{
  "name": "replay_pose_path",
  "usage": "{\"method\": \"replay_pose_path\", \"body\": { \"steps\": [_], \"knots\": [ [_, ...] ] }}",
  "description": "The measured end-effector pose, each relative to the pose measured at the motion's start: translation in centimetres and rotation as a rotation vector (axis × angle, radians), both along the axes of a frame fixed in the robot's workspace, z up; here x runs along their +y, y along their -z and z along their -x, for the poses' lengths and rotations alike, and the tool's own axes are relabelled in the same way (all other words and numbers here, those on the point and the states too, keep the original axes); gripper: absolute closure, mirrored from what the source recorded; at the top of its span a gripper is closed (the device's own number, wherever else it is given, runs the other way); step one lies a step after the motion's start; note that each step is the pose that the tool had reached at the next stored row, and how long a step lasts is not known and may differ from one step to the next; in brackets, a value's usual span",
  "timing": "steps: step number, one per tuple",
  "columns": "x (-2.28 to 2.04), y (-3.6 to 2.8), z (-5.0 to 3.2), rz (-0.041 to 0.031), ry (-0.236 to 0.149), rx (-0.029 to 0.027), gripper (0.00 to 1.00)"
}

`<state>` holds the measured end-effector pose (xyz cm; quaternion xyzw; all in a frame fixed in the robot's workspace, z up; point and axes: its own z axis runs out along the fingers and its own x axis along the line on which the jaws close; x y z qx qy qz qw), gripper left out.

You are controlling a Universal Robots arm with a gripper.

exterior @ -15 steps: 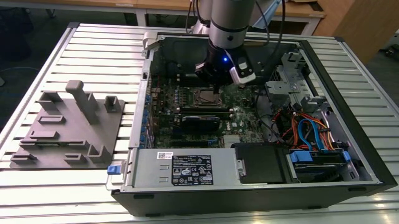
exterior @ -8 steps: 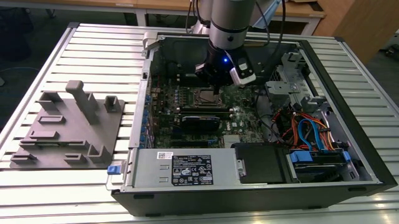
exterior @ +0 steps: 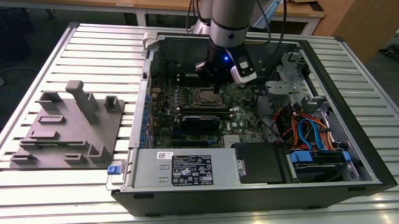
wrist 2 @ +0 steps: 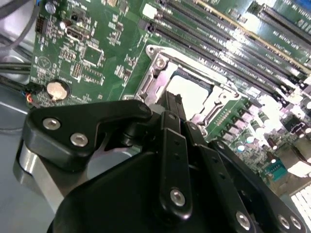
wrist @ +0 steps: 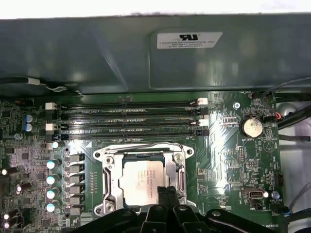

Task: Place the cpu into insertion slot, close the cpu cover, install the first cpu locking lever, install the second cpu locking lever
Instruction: 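Install the second cpu locking lever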

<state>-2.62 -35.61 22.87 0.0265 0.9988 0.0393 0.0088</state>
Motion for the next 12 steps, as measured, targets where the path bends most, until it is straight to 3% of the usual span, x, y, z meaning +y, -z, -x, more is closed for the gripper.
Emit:
{"method": "replay_pose_path", "body": {
  "steps": [4, 12],
  "knots": [
    [-0.68, 0.01, 0.01, 0.0001, 0.0, -0.0001, 0.9],
    [-0.71, 0.01, 0.0, 0.0003, 0.0, -0.0001, 0.9]
  ]
}}
